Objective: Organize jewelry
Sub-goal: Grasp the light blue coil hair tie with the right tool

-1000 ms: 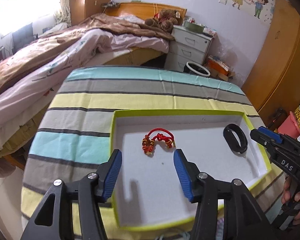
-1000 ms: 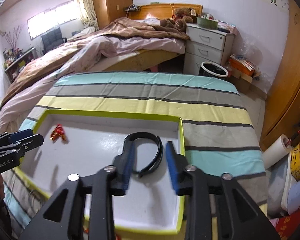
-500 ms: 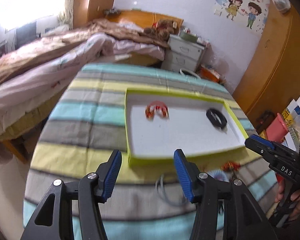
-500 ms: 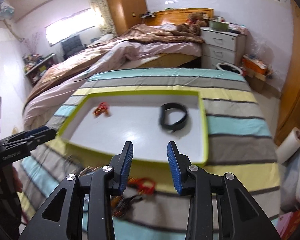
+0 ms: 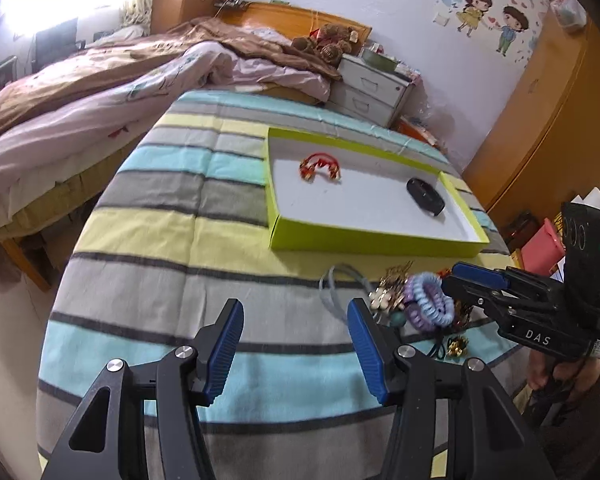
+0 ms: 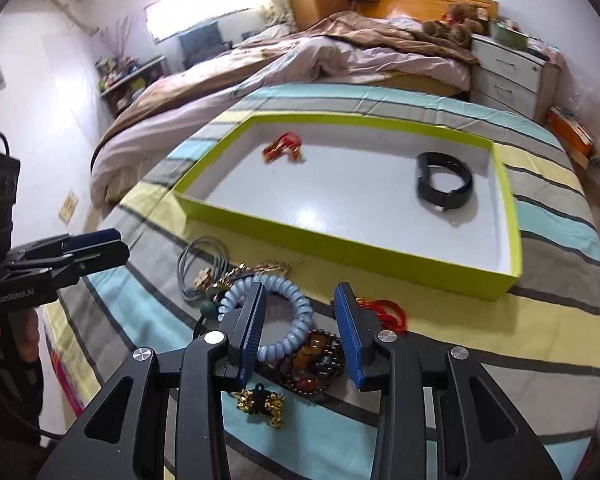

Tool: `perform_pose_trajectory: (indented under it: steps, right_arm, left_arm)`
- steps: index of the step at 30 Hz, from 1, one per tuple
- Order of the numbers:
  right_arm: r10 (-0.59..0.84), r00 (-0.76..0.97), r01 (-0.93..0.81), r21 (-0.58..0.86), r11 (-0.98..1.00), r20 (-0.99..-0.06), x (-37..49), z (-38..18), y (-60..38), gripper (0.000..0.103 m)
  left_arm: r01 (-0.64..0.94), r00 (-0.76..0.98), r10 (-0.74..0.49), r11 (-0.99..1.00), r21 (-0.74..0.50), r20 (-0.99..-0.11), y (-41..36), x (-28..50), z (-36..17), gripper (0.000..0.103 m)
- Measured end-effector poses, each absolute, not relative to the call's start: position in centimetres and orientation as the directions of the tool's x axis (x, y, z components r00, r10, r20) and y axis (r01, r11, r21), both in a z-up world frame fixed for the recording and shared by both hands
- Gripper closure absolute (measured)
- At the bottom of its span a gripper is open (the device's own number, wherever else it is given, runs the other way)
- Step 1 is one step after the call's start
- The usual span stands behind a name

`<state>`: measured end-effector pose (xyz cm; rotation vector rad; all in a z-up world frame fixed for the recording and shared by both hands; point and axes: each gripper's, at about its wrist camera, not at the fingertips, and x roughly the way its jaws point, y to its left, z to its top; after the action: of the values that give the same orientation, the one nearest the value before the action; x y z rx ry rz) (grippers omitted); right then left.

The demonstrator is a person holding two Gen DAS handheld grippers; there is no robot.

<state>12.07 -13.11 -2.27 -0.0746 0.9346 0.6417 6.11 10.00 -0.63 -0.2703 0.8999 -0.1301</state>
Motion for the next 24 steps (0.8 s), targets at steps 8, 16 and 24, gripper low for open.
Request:
perform_pose_trajectory:
  steps: [8,16,24]
  right_arm:
    - [0.446,0.401,-0.550,0.180,0.816,-0.800,12.5,-3.2,-12.3,0.072]
    - [0.426,0.424,-0.540,0.155,0.827,-0.799,12.2,-3.1,-12.9,0.092]
    - [0.478,0.459,-0.506,0.222,0.833,-0.749,11.8,-1.7,-14.2,0.093]
  left_arm:
    - [-0.003,0.596,-0.245,0.952,-0.307,-0.765,9.7,5.7,-1.4,0.049]
    - [-0.005,0.587,-0.230,0.958,-0.288,-0.776,9.1,5.7,-1.6,0.049]
    - [0.046,0.587,-0.241,0.963,-0.266,-0.773,7.6,6.1,-1.3,0.049]
